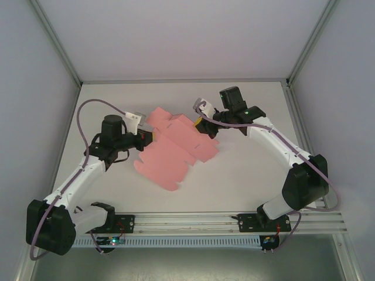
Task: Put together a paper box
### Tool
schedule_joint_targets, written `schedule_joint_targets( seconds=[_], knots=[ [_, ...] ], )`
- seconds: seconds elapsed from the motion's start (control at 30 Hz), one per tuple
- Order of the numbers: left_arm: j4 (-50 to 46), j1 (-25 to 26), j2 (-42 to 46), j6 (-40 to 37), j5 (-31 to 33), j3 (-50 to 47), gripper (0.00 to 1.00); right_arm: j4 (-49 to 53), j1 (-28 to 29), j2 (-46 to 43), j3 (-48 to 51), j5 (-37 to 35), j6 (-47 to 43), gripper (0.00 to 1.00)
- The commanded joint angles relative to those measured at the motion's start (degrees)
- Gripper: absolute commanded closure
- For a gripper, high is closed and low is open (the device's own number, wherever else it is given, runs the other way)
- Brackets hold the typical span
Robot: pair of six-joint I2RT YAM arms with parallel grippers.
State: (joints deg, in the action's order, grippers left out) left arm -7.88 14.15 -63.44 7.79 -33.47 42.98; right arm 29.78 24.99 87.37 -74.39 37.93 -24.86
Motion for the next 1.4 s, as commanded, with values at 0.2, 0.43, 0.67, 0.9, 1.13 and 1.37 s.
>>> schedule_joint_targets(
  seconds=[0.2, 0.43, 0.67, 0.9, 1.13, 1.37],
  knots=[
    [-6.2, 19.6, -2.7, -13.3, 31.5, 5.2, 1.0, -1.2, 5.7, 0.0, -2.8, -9.5, 8.9, 1.0],
    [-5.5, 28.9, -10.5, -15.9, 45.1, 8.8, 1.0, -5.1, 11.4, -2.8, 1.7, -18.7, 10.4, 1.0],
    [-0.9, 34.8, -19.1, -15.9, 51.1, 11.3, 1.0, -8.8, 14.7, -5.0, 6.0, -25.7, 9.9, 1.0],
    [5.6, 36.9, -23.3, -14.0, 56.2, 9.8, 1.0, -10.9, 14.8, -5.1, 8.8, -30.0, 11.1, 1.0],
    [10.3, 33.5, -16.5, -6.7, 53.9, 2.9, 0.62, -10.3, 13.4, -5.3, 10.0, -36.8, 5.3, 1.0],
    [6.3, 25.0, -4.6, 3.0, 49.9, -3.6, 0.24, -9.8, 12.8, -2.2, 8.1, -42.0, -9.7, 1.0]
  ],
)
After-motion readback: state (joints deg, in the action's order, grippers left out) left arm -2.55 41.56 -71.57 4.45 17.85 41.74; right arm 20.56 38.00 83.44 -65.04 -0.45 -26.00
